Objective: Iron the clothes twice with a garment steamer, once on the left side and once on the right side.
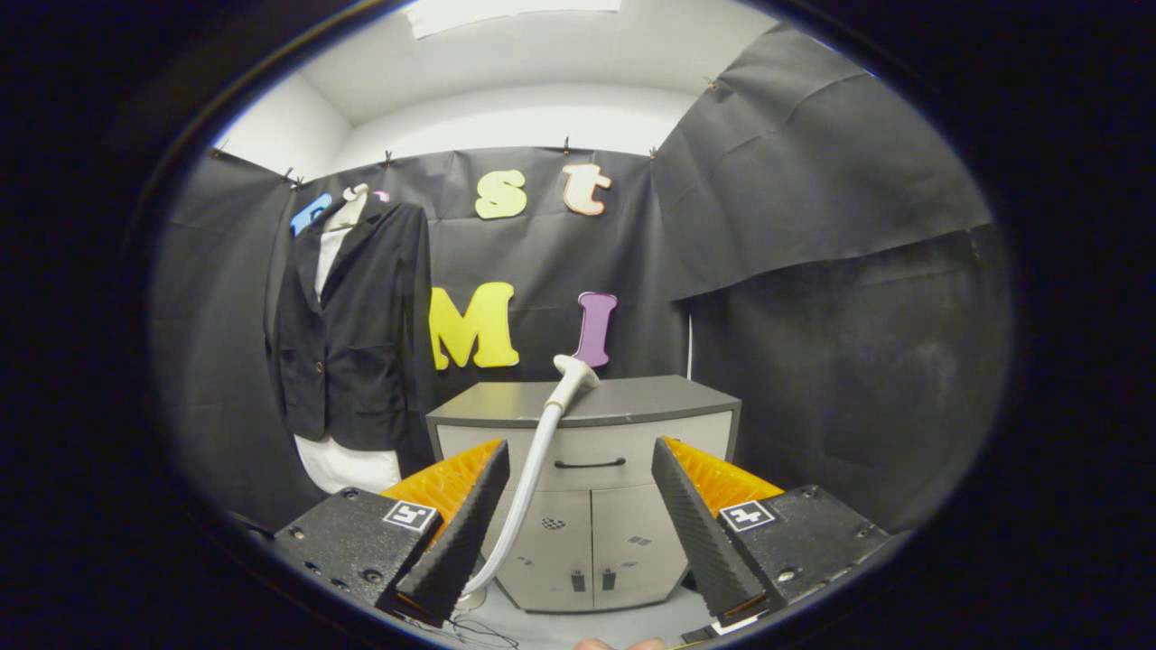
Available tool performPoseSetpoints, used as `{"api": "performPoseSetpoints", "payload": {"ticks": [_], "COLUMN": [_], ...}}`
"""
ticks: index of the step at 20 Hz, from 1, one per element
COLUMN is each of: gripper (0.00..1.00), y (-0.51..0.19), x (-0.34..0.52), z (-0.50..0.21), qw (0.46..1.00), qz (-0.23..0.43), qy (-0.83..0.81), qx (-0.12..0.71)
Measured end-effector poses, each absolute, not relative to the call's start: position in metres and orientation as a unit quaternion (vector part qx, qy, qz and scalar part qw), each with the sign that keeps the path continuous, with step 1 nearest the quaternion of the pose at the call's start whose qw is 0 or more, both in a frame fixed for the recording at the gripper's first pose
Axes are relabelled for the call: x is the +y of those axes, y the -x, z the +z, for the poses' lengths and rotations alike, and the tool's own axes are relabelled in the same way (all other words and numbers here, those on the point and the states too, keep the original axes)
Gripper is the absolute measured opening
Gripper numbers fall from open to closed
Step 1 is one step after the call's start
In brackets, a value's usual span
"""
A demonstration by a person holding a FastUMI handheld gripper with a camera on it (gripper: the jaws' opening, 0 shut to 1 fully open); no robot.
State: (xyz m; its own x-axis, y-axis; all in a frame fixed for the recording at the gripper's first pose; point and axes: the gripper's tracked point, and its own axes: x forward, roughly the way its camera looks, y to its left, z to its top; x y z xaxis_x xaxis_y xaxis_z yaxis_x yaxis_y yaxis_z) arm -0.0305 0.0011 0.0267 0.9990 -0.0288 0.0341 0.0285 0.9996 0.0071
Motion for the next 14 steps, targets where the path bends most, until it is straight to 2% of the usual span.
{"api": "performPoseSetpoints", "payload": {"ticks": [14], "gripper": [0.99], "y": [0.005], "x": [0.053], "z": [0.026], "qw": [0.998], "qz": [-0.064], "qy": [-0.005], "qx": [-0.007]}}
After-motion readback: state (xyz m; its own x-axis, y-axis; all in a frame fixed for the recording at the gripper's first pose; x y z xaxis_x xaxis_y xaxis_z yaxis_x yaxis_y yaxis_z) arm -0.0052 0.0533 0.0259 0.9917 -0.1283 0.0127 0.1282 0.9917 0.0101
